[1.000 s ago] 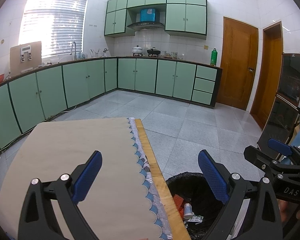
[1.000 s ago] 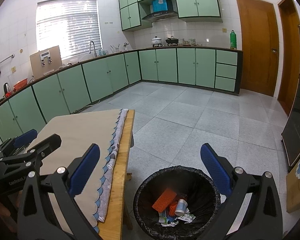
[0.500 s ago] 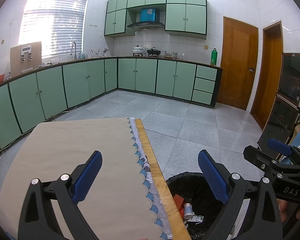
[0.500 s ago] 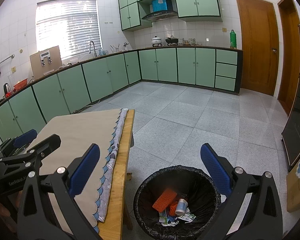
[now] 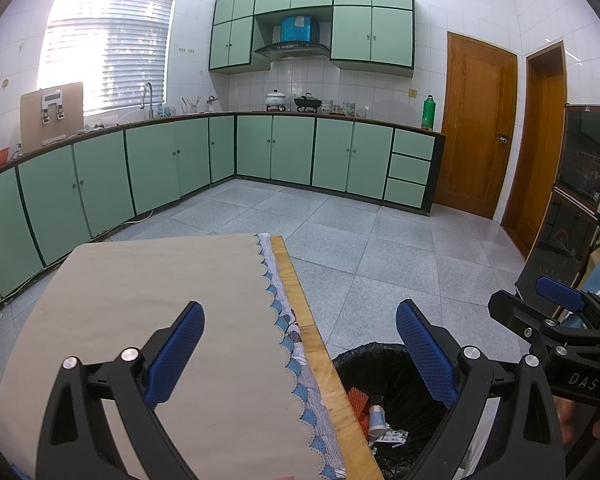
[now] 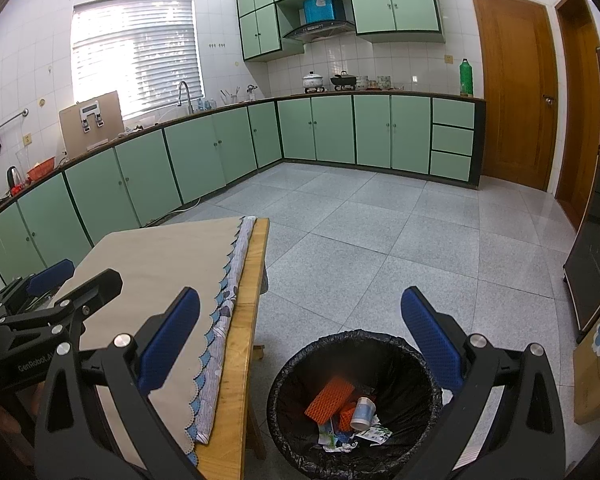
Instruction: Collect trash
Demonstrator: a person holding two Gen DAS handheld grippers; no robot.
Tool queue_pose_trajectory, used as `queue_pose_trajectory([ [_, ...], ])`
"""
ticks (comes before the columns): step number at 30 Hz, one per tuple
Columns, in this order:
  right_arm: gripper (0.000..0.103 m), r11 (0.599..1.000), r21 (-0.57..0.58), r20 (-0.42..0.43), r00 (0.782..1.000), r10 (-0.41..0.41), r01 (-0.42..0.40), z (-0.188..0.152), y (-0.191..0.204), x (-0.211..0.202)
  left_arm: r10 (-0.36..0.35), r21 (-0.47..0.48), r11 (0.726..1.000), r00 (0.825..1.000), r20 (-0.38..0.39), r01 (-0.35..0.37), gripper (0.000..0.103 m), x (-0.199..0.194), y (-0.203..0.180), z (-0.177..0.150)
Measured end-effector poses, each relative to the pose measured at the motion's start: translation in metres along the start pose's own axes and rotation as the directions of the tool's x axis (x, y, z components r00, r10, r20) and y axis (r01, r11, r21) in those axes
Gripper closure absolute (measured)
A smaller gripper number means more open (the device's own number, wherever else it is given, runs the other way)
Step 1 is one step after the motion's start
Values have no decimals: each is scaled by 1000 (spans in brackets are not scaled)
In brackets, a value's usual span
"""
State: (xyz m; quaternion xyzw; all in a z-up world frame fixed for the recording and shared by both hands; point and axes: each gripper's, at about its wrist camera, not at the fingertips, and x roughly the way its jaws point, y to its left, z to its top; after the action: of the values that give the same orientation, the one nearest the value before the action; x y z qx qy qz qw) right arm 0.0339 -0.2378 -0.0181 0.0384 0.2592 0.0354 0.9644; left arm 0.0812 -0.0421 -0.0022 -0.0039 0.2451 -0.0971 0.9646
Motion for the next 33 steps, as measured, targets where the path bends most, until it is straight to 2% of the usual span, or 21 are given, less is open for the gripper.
queue_pose_trajectory([
  [33,5,1000,1,-6,1000,-2,2,-6,-1,4,4,-4,1000,1000,-11,-4,8,4,0,-4],
])
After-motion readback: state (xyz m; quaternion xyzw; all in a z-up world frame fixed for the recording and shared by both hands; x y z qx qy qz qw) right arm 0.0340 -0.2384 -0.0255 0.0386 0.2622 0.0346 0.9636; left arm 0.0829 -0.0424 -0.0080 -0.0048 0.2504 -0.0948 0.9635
